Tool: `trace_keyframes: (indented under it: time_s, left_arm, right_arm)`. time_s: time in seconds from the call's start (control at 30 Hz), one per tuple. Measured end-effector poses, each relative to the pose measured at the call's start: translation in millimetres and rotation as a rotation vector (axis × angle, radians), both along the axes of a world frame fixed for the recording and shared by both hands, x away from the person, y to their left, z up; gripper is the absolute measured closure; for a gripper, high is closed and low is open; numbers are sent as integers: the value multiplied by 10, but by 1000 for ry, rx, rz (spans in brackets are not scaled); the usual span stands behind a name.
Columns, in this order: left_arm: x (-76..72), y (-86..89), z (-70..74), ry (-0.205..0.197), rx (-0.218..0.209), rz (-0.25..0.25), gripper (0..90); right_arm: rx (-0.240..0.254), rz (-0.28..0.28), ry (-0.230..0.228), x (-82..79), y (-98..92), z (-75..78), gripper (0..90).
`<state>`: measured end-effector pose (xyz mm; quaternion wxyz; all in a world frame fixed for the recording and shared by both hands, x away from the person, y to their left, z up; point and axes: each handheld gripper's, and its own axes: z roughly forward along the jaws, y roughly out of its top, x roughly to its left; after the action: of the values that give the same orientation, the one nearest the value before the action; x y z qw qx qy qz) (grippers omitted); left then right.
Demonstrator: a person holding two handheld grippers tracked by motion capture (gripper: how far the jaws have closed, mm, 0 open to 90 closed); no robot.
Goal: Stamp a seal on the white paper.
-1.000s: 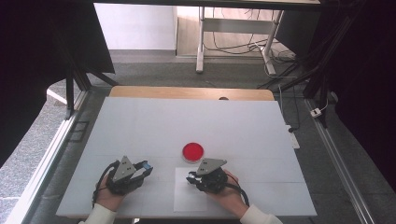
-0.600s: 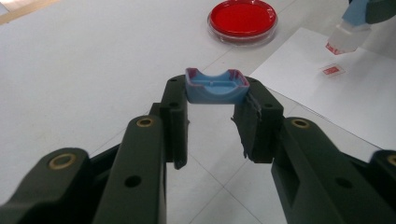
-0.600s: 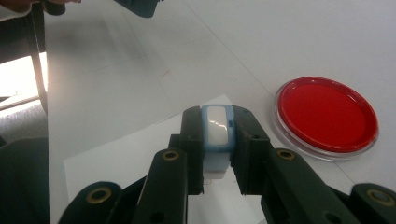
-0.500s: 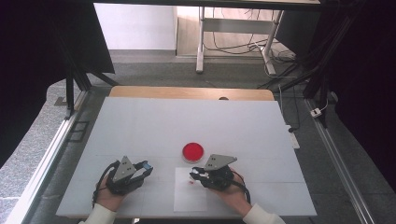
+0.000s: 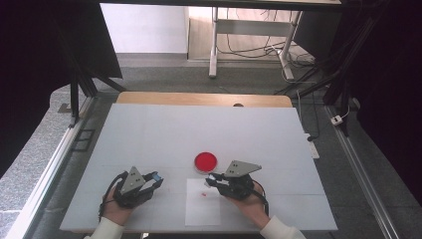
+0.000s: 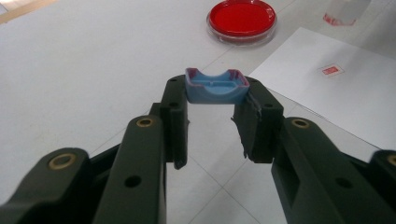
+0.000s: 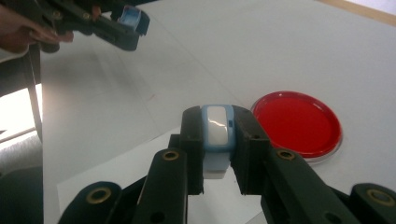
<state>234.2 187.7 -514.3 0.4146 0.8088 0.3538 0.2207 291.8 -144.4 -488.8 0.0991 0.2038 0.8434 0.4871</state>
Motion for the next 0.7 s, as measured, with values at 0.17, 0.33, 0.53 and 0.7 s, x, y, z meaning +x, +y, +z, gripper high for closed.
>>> trace_keyframes:
  time_s: [0.17, 0.33, 0.53, 0.7]
  left_arm:
    - [5, -5, -8, 2, 3, -2, 658]
    - [6, -10, -11, 1, 3, -3, 658]
    - [12, -13, -12, 2, 2, -4, 658]
    - [23, -22, -18, 4, 5, -5, 658]
  right_arm:
    - [51, -32, -9, 22, -73, 60, 752]
    - [97, -58, -21, 49, -149, 140, 753]
    - [146, -81, -34, 70, -218, 221, 752]
    - [170, -82, -47, 84, -243, 294, 752]
